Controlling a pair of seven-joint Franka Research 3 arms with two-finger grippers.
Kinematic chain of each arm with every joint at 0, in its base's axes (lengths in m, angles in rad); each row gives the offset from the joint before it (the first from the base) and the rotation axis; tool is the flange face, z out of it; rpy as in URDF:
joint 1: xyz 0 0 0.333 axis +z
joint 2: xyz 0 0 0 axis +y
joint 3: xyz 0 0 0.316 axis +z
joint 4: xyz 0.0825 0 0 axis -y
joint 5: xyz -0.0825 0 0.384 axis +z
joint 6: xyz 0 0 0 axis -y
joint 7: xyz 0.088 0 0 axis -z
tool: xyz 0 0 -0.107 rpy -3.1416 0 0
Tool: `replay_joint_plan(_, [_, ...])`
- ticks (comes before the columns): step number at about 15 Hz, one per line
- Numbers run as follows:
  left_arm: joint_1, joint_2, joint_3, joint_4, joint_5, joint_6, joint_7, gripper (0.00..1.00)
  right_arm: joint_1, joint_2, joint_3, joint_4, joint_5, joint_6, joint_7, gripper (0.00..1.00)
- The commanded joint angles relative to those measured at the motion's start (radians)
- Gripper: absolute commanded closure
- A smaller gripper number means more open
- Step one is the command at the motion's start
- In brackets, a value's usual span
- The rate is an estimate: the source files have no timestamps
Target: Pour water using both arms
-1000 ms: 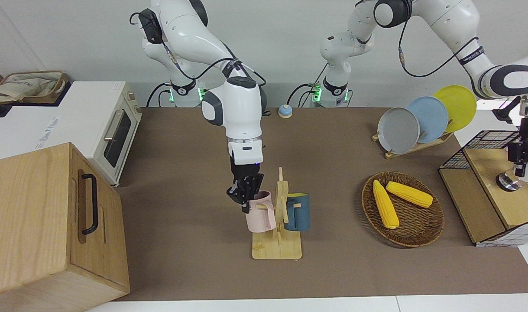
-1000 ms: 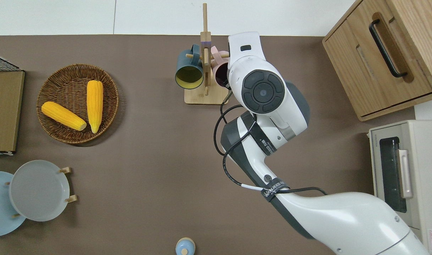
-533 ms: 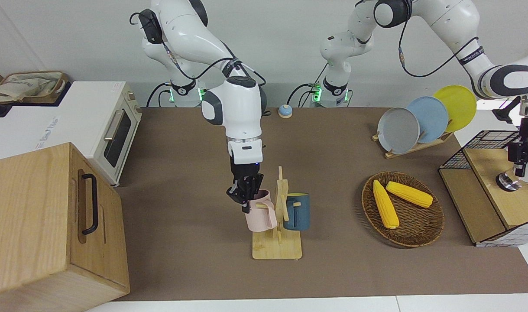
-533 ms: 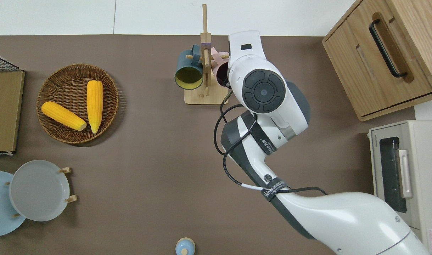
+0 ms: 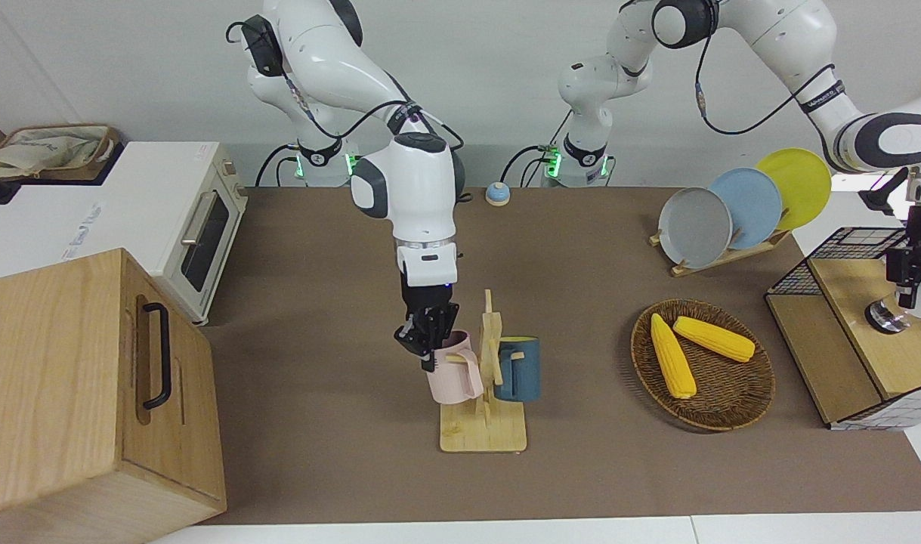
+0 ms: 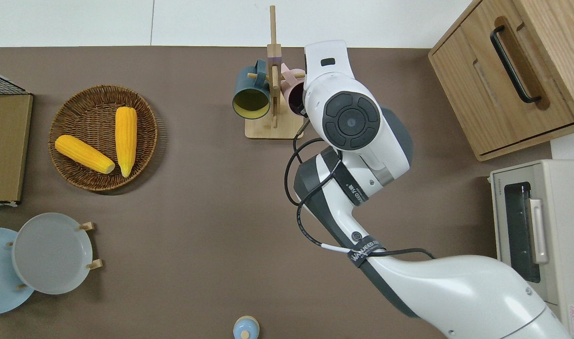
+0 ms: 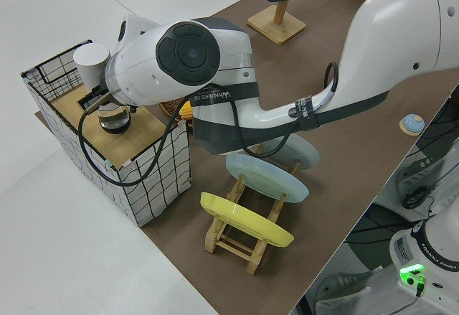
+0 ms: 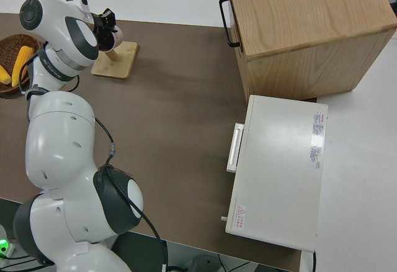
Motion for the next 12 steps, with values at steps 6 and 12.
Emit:
replay_joint_plan(6, [-0.007, -0.018, 0.005, 0.025, -0.006, 0.005, -0.028, 1.00, -0.010, 0.006, 0.004, 0.003, 0.002, -0.001, 0.004, 0.921])
replay_joint_plan(12, [-0.004, -0.024, 0.010, 0.035, -0.003, -0.016, -0.054, 1.00, -0.010, -0.008, 0.003, -0.005, 0.020, -0.009, 0.000, 0.950])
